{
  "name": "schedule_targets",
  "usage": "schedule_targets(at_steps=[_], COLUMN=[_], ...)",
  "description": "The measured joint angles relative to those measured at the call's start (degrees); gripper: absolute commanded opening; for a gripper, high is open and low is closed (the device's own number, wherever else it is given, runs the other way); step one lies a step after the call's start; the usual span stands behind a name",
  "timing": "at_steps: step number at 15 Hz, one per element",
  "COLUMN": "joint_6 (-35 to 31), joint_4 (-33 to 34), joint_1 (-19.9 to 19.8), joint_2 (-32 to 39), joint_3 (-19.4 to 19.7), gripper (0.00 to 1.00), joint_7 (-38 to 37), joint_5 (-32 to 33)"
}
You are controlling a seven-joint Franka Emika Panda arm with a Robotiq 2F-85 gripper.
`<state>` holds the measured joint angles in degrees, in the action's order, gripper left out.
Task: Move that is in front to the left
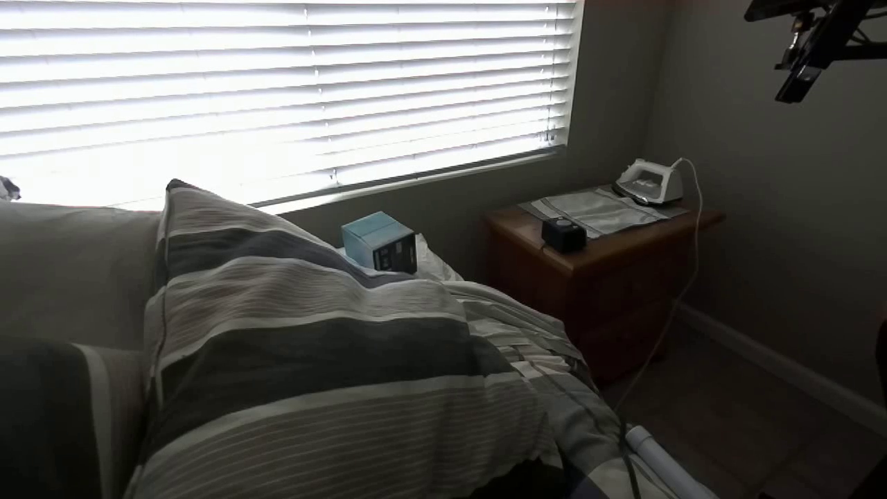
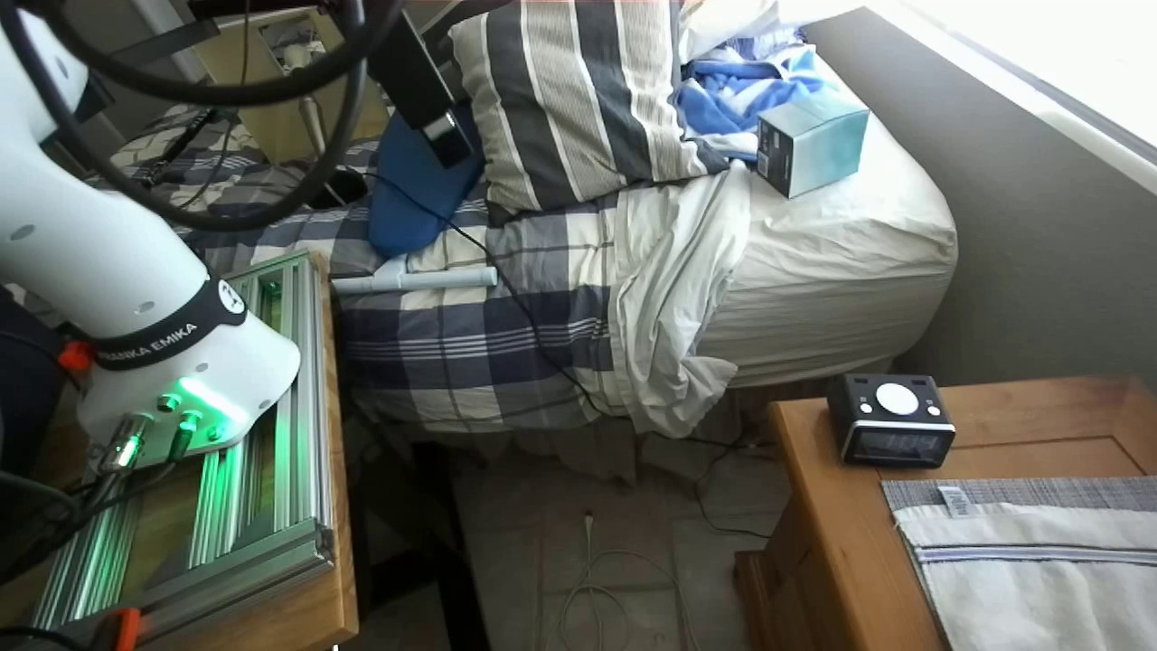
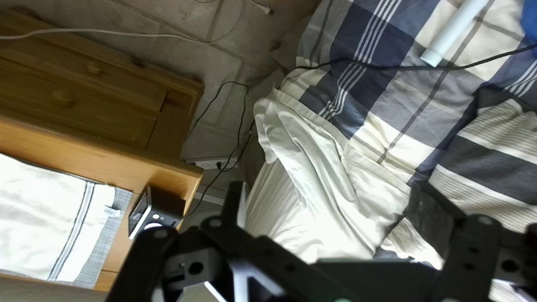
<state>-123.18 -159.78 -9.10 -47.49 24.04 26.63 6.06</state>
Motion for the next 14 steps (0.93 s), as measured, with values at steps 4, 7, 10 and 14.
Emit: schedule_targets(at_steps=[4,7,10,14], joint_6=[0.0,0.0,0.06,0.32], joint_4=[0.0,0.0,0.16,0.18], joint_1=[0.0,0.0,0.42,3.31], joint_2=[0.0,0.0,0.0,0.15], joint_3=[0.0,0.0,-0.84,-6.81], gripper=[1.0,1.0,1.0,1.0], joint_7=[0.0,0.0,-0.27,-6.1], joint_5=[0.0,0.0,-0.81,-4.7])
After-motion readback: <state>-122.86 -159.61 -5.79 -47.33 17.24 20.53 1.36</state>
